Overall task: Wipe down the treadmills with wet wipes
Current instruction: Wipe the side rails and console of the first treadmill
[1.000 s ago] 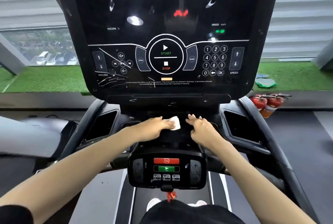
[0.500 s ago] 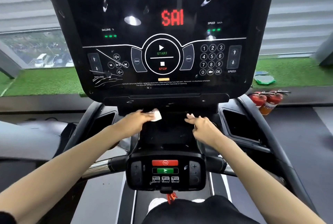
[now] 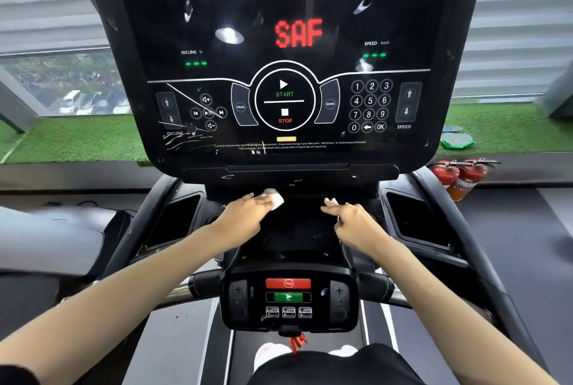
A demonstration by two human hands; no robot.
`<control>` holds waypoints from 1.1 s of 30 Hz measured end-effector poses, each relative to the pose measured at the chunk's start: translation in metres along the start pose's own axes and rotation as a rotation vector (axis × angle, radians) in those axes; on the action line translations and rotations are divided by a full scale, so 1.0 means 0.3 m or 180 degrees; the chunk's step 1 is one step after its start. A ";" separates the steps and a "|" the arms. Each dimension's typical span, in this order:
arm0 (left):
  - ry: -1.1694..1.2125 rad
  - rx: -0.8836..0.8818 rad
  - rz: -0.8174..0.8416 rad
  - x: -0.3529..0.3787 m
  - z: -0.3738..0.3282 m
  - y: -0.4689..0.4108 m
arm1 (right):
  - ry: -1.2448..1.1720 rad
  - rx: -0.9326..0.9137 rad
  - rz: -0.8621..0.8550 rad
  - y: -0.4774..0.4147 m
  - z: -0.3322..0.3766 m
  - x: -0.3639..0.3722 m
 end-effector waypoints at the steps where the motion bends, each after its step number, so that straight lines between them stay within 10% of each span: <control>1: 0.0151 0.0047 0.0022 -0.002 0.000 -0.014 | 0.0003 0.0003 0.0001 0.000 0.000 0.000; 12: 0.0408 0.1009 0.0347 0.020 -0.196 -0.120 | 0.0107 0.0068 -0.0156 0.000 -0.010 0.001; 33: -0.0240 0.0369 0.0233 -0.055 0.040 0.023 | 0.0256 0.0100 -0.0110 -0.006 -0.022 0.036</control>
Point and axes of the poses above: each hand's wrist, its own y-axis away from the middle knuckle, its own x-axis out of the palm, z = x × y, the point moved 6 cm from there along -y, towards the middle knuckle, and after that the axes turned 5 degrees about -x, right-handed, at the moved point
